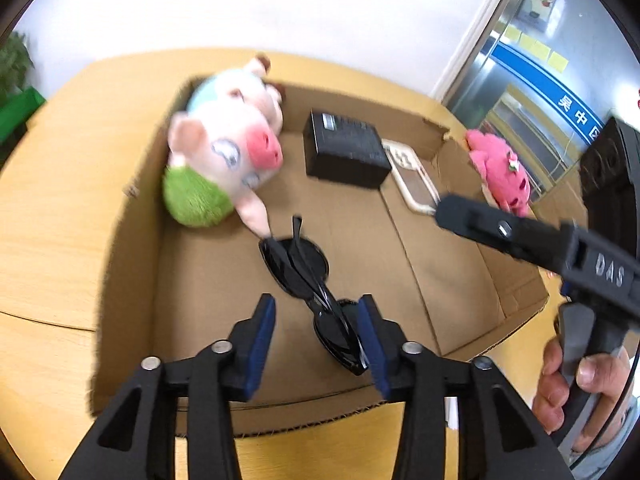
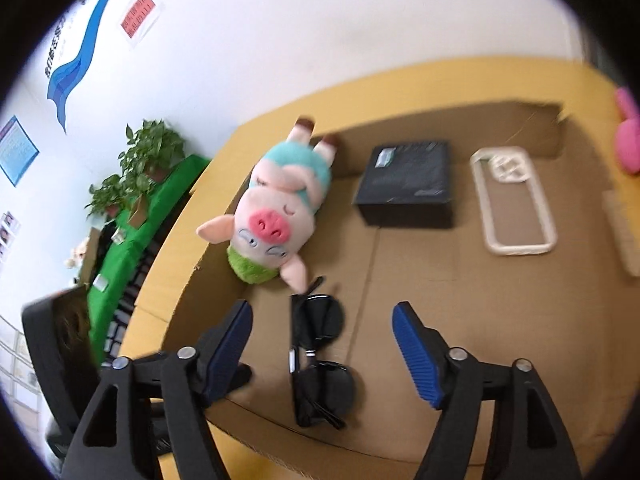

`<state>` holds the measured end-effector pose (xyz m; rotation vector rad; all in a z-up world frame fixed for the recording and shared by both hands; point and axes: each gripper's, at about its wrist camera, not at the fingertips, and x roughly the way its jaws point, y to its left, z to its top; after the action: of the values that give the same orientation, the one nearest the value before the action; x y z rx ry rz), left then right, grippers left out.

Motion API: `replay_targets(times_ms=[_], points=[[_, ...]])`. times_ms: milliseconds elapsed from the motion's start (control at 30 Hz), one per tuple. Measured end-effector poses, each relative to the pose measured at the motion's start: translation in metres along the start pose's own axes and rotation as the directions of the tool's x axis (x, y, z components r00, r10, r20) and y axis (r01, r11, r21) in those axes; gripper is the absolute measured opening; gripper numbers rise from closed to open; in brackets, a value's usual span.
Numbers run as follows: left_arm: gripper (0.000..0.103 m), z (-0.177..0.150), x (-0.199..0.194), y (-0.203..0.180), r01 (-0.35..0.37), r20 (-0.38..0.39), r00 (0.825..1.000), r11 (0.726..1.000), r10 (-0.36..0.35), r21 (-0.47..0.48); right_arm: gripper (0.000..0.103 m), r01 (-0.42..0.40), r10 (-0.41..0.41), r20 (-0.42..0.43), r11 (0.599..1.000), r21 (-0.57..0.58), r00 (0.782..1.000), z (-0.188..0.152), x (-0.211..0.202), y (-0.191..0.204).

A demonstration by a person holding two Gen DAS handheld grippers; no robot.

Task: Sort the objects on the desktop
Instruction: 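Move the right gripper back to the white plastic case on the table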

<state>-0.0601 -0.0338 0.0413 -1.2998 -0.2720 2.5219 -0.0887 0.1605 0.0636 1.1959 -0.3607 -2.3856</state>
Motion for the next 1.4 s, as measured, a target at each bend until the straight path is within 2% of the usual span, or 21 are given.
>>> replay_targets(times_ms=[133,400,567,667,867,1033,1200,1300,1400], points=[[0.056,0.003,-0.012,-0.009,-0.023,0.075,0.997,1.0,0.022,0.014,0.077,0.06,-0.057,0.062,0.997,-0.052,0.996,-0.009,-0.025,0.002],[0.056,-0.005,-0.03,-0.037,-0.051,0.155,0.987,0.997,0.042,0.058,0.077,0.103,-0.094,0.103,0.992,-0.079,0.99,-0.035,-0.054,-0.001],[0.056,-0.015,-0.048,-0.057,-0.049,0.246,0.969,0.995,0.027,0.084,0.077,0.133,-0.118,0.132,0.985,-0.107,0.984,-0.048,-0.071,0.001],[0.064,-0.019,-0.058,-0.067,-0.062,0.295,0.955,0.994,0.033,0.088,0.077,0.143,-0.124,0.148,0.982,-0.124,0.981,-0.054,-0.079,0.002],[0.066,-0.03,-0.061,-0.085,-0.09,0.316,0.947,0.988,0.047,0.124,0.078,0.163,-0.136,0.187,0.977,-0.139,0.973,-0.065,-0.096,0.001],[0.066,-0.041,-0.058,-0.097,-0.046,0.306,0.952,0.986,-0.005,0.159,0.078,0.158,-0.131,0.189,0.978,-0.135,0.973,-0.076,-0.106,-0.008],[0.066,-0.056,-0.04,-0.108,0.058,0.219,0.97,0.979,-0.101,0.194,0.078,0.134,-0.113,0.147,0.981,-0.142,0.983,-0.111,-0.113,-0.037],[0.066,-0.068,-0.021,-0.111,0.167,0.126,0.973,0.966,-0.194,0.197,0.079,0.113,-0.105,0.067,0.986,-0.121,0.992,-0.14,-0.106,-0.065],[0.066,-0.079,-0.001,-0.114,0.206,0.053,0.974,0.959,-0.22,0.192,0.079,0.108,-0.11,-0.031,0.992,-0.069,0.993,-0.165,-0.092,-0.092]])
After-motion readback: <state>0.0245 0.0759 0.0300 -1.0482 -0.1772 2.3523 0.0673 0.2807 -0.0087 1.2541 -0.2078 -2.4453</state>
